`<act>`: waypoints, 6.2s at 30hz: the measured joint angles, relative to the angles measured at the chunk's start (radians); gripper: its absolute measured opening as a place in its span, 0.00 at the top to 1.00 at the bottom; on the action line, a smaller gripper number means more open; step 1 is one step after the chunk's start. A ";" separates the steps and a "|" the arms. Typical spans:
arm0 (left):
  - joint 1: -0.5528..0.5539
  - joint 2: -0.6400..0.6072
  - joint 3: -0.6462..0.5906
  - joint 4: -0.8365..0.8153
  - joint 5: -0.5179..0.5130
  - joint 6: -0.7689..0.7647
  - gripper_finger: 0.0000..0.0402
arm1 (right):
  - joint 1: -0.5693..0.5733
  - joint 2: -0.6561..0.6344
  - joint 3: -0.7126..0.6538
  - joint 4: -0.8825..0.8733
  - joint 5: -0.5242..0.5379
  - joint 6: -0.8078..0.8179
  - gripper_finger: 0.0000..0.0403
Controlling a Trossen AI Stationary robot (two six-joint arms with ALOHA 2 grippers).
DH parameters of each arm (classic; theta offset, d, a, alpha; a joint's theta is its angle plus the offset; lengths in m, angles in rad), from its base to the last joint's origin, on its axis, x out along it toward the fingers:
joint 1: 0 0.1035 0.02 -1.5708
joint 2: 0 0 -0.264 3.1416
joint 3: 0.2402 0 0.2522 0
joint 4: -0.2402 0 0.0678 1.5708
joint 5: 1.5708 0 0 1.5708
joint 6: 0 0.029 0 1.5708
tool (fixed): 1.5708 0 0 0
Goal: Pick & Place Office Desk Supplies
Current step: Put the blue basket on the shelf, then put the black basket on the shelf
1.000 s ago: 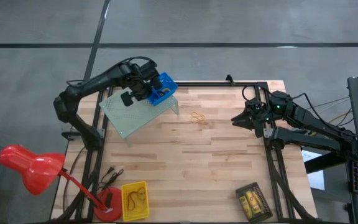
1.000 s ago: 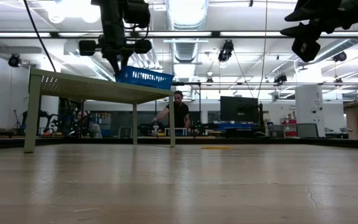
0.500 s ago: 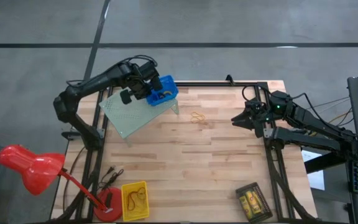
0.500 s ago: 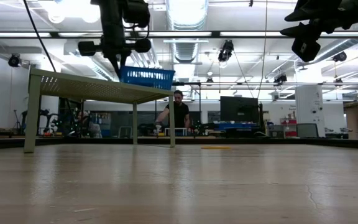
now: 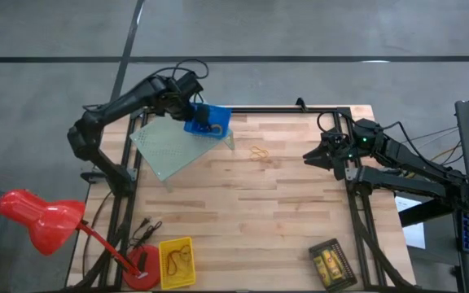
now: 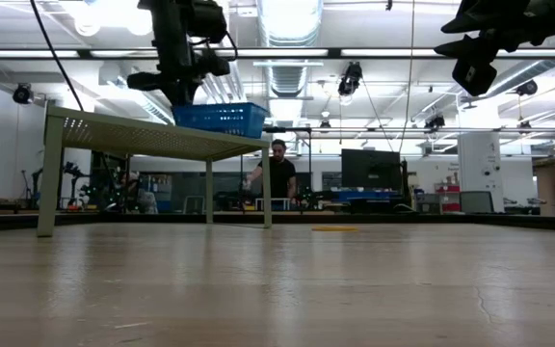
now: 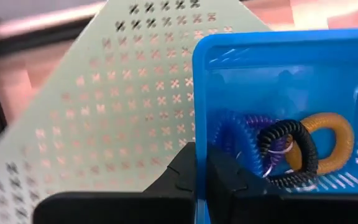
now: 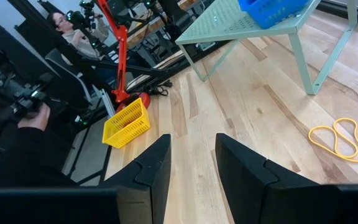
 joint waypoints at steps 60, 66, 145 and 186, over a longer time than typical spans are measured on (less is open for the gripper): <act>0.256 0.250 0.358 -0.265 0.367 0.856 0.96 | 0.000 0.000 0.000 0.000 0.000 0.000 0.69; 0.256 0.250 0.308 -0.249 0.381 0.861 0.94 | 0.000 0.000 0.000 0.000 0.000 0.000 0.69; -0.614 -1.136 -0.820 1.078 0.006 0.748 0.46 | 0.000 0.000 0.000 0.000 0.000 0.000 0.69; -0.614 -1.273 -0.923 0.900 -0.034 0.620 0.46 | 0.000 0.000 0.000 0.000 0.000 0.000 0.69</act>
